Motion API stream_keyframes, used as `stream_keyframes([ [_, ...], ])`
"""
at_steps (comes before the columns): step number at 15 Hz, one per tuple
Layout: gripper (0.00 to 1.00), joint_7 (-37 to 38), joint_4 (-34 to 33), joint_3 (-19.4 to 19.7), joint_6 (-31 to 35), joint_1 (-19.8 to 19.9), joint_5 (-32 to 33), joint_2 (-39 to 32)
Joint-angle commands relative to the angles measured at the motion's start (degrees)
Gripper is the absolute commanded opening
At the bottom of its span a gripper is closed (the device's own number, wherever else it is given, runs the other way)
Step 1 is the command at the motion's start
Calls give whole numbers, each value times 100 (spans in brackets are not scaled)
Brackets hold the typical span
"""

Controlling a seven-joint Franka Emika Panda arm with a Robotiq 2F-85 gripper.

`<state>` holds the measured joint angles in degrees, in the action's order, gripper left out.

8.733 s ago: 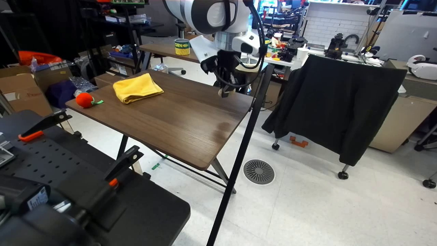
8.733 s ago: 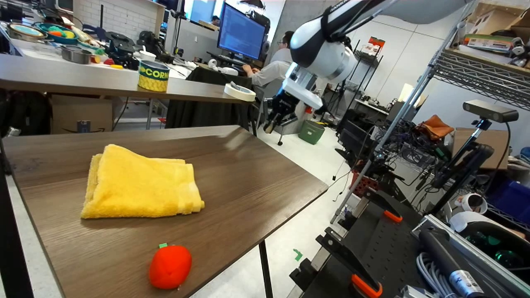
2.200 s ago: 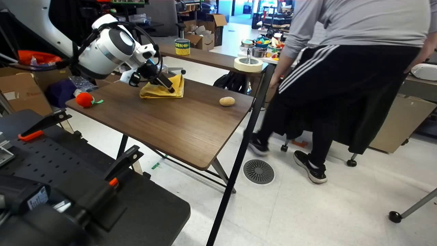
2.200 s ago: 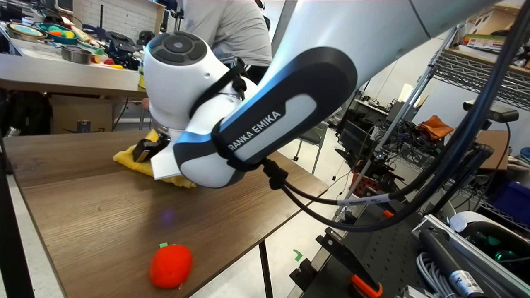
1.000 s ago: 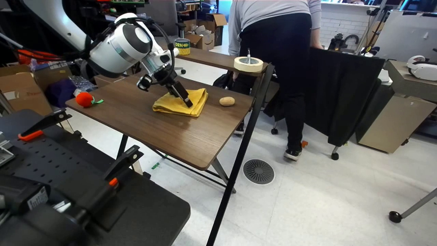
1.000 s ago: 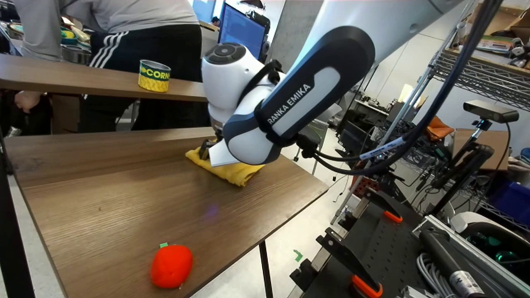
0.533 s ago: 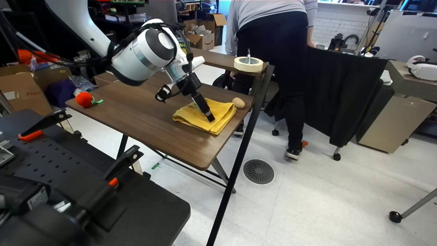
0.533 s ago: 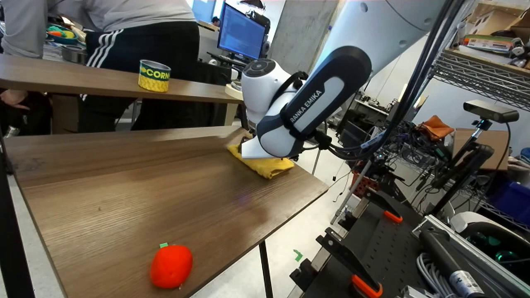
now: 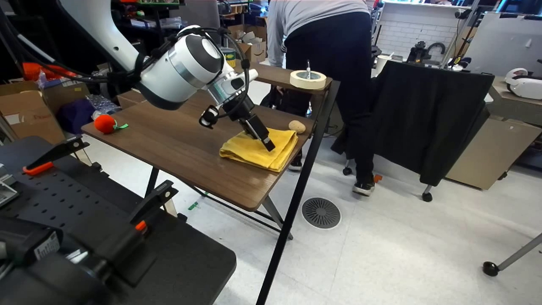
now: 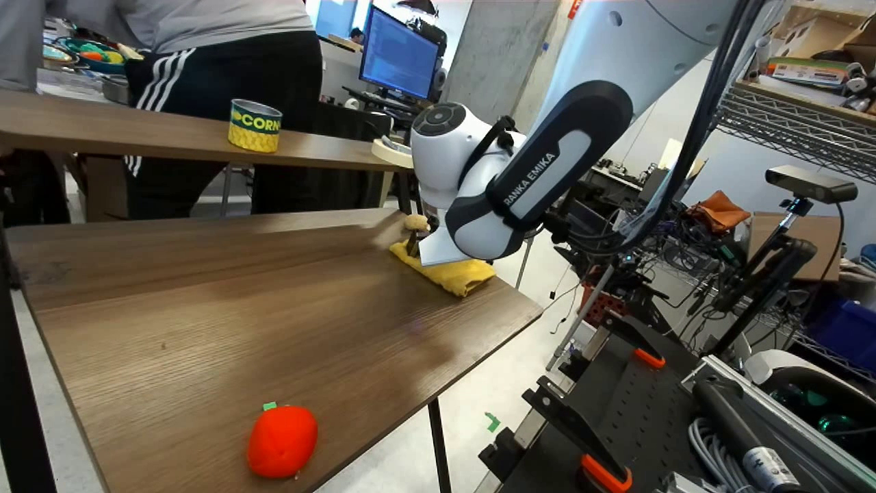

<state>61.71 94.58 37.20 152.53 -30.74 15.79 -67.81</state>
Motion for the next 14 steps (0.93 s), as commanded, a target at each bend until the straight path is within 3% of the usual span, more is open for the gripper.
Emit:
stream_keyframes([
  [1,100,-38,57,-52,73,28,198,63],
  [5,100,-216,291,-67,230,-65,282,184],
  [7,100,-865,465,-568,897,376,290,486],
  [11,100,-1782,535,-990,1809,872,151,674],
  [14,100,-2798,618,-1594,2266,1378,-52,868],
])
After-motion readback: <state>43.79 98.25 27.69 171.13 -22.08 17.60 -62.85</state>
